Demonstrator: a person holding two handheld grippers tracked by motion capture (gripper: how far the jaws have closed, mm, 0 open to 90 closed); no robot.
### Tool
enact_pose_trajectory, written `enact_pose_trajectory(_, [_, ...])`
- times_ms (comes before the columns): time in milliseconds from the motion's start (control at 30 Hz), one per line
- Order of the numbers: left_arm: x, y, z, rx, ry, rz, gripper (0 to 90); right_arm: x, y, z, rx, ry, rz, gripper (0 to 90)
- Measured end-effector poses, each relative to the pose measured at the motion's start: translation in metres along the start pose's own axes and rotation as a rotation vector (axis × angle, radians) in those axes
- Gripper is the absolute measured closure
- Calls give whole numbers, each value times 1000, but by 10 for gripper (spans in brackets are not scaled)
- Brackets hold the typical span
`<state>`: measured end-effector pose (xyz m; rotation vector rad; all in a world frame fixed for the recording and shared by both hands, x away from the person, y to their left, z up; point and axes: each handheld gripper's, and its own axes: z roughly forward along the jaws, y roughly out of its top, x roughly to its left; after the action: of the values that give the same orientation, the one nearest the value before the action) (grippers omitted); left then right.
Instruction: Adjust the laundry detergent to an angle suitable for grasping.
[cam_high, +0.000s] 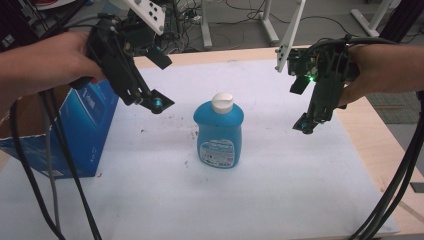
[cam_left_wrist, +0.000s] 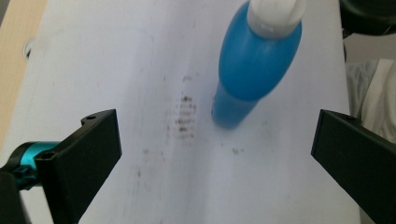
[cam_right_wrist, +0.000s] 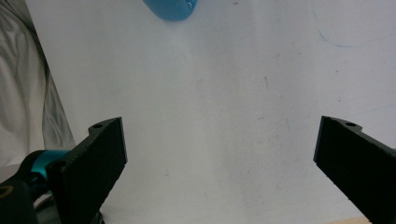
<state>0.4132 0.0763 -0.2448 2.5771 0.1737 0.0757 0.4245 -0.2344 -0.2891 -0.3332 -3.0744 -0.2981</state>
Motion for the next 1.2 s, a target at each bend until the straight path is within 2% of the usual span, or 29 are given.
enact_pose_trajectory(167, [-14,-9,-6,99,11,-52,16,-1,-1,-2,-10,-2,-9,19])
enact_pose_trajectory(233, [-17,-15,-10,128,-8,-63,16,0,-1,-3,-11,-3,3,19])
enact_pose_trajectory(333, [-23,-23,-13,150,17,-76,16,-1,-1,-6,-18,-9,1,19])
enact_pose_trajectory(467, [-33,-33,-12,181,3,-67,16,-3,1,-8,-22,-15,-5,19])
enact_pose_trajectory(567, [-36,-38,-11,203,-18,-75,16,-7,2,-10,-22,-13,-6,19])
enact_pose_trajectory(767, [-39,-44,-8,217,-19,-91,16,-15,7,-18,-37,-23,-12,19])
enact_pose_trajectory(900, [-41,-48,-5,240,-38,-100,16,-19,10,-22,-41,-25,-19,19])
enact_pose_trajectory(1100, [-44,-54,-3,235,-56,-116,16,-20,11,-20,-19,-17,-17,19])
enact_pose_trajectory(1200, [-45,-55,-2,232,-51,-118,16,-20,12,-20,-22,-16,-18,19])
